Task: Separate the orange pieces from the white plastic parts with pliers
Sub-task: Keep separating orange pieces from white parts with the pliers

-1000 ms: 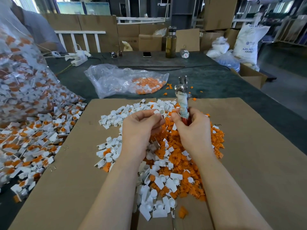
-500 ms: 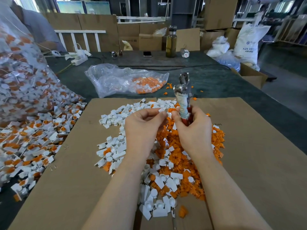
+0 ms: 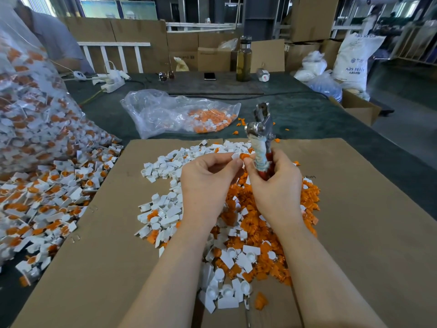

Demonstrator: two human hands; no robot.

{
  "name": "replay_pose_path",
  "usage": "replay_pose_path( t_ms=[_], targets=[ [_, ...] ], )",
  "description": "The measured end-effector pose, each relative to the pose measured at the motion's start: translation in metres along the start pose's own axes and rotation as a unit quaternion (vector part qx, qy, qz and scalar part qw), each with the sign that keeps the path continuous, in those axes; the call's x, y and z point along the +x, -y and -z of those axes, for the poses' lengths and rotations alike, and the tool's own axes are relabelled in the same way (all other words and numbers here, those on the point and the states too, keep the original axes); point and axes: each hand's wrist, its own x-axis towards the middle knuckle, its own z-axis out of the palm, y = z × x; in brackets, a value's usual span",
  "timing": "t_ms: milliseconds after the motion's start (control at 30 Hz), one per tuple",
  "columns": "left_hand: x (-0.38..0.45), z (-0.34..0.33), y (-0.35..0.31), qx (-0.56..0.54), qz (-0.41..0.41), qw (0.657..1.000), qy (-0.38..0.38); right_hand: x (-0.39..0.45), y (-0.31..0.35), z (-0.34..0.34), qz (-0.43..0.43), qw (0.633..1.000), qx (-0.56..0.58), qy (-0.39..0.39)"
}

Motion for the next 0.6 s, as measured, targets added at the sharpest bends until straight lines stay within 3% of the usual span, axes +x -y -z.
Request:
replay_pose_path(
  t_ms=[267, 600],
  targets=[
    [0.0008, 0.0018, 0.002, 0.081, -0.066, 0.994, 0.009, 0.0014, 0.0013, -0.001, -0.021, 1.0, -0.004, 0.024],
    [0.0006, -0.0009, 0.0046, 0.089, -0.083, 0.993, -0.009, 0.004, -0.0005, 0.0037, -0.033, 0.996, 0.02, 0.078]
  ],
)
